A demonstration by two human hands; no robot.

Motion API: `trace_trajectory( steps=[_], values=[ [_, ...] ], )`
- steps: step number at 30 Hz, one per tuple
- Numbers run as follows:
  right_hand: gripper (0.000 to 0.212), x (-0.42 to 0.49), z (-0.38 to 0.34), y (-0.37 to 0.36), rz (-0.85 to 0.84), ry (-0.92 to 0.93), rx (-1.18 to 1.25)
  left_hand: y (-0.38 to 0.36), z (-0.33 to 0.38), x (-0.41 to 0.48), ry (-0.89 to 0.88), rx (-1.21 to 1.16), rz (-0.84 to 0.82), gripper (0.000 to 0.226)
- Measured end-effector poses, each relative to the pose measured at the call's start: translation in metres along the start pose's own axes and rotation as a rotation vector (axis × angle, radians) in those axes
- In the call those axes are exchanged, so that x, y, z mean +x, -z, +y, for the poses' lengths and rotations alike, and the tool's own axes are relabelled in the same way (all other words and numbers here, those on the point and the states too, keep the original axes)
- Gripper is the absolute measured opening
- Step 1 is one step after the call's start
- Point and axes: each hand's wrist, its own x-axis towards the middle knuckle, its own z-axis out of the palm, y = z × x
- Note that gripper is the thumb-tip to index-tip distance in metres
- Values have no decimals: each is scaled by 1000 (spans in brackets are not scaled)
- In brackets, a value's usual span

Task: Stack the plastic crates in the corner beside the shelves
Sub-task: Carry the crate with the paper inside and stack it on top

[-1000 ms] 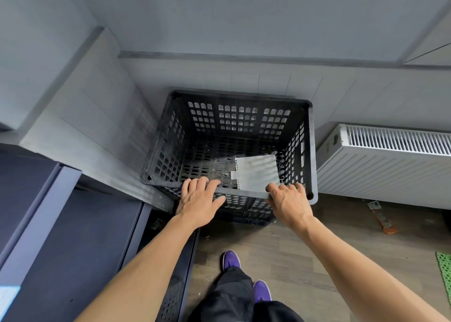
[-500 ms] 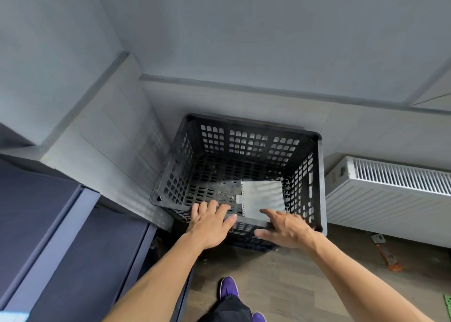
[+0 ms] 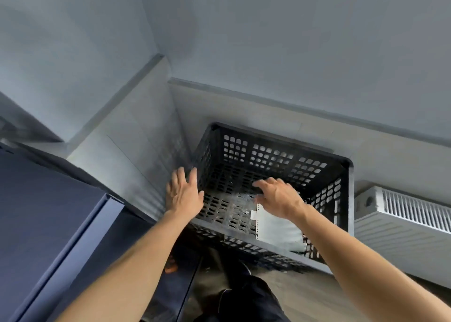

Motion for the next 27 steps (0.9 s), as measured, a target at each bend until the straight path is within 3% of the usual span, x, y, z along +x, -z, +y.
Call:
trace_trajectory(
  steps=[4,9,14,20,24,27],
  values=[
    [54,49,5,30,119,41,-21,1,-11,19,80,-57,-57,85],
    [65,111,21,55,194,68,-77,-10,-12,38,140,-123,-129,75],
    [76,153,35,53,83,51,-160,-9,-18,48,148,-176,-74,55],
    [75,181,44,44,-14,41,-102,-20,-22,54,150,-199,-25,52],
    [52,201,50,53,-126,25,-26,-20,-23,58,154,-234,-44,50],
    [44,206,52,54,-99,14,-67,-22,-22,62,147,-232,-34,48]
  ],
)
